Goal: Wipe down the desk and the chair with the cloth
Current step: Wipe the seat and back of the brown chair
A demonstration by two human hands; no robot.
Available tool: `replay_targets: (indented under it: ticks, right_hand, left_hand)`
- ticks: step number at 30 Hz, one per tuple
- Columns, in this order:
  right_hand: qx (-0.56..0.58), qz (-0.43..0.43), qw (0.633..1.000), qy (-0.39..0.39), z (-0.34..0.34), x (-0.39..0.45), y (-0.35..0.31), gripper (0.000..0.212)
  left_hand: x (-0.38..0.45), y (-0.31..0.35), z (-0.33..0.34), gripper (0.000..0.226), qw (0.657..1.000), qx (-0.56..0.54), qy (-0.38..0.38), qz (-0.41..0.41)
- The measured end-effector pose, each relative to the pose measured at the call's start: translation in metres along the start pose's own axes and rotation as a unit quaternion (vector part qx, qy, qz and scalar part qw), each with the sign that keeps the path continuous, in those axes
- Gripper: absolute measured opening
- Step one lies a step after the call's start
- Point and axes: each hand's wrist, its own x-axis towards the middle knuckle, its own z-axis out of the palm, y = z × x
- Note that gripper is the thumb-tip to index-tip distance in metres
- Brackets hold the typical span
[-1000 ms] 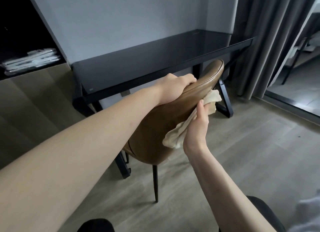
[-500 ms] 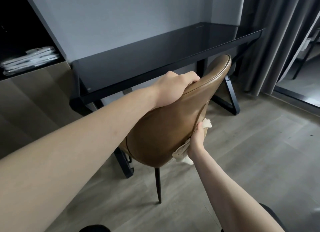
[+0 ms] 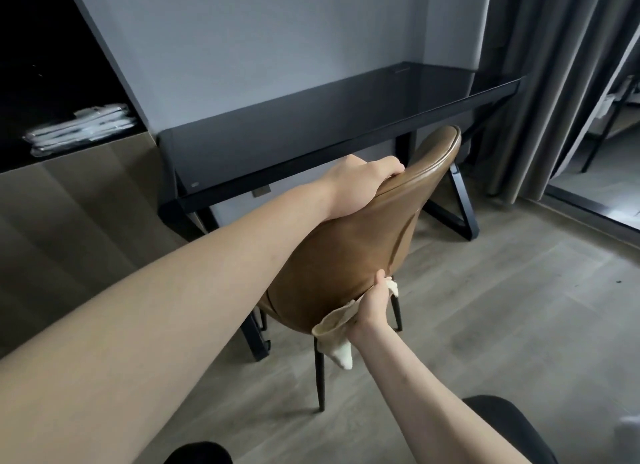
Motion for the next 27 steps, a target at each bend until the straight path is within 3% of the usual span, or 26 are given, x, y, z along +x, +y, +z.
replay_targets:
  ticks: [3,5,9,14,17,20,27]
  right_hand:
    - [0.002,0.026,0.998,-0.061,0.022,-0.109,-0.025,0.069]
    - [-0.014,0.019,0.995,-0.101,0.026,-0.136,-0.035,0.044]
    - [0.006,-0.017,0.991,-0.135,0.031,-0.167,-0.056,0.031]
    - [0.012,-0.117,0.990,-0.078,0.038,-0.140,-0.058,0.057]
    - [-0.049,-0.219,0.974,-0.030,0.040,-0.111,-0.073,0.030]
    - [-0.046,-0.213,0.976,0.005,0.042,-0.088,-0.100,0.057]
    - [-0.048,-0.308,0.944,-0.110,0.035,-0.045,-0.143,0.099]
  left_hand:
    - [-0.003,0.000,0.001,0.058,1.000,0.002,0.013,-0.003]
    - [-0.003,0.000,0.002,0.054,1.000,-0.004,0.025,0.001]
    - [-0.002,0.000,0.002,0.053,1.000,-0.006,0.025,0.001]
    - [0.002,-0.003,0.002,0.053,1.000,-0.009,0.014,0.015]
    - [0.005,-0.005,0.002,0.054,1.000,-0.014,0.014,0.016]
    - [0.009,-0.007,0.001,0.056,1.000,-0.012,0.003,0.016]
    - [0.012,-0.007,0.001,0.063,1.000,-0.012,-0.007,0.020]
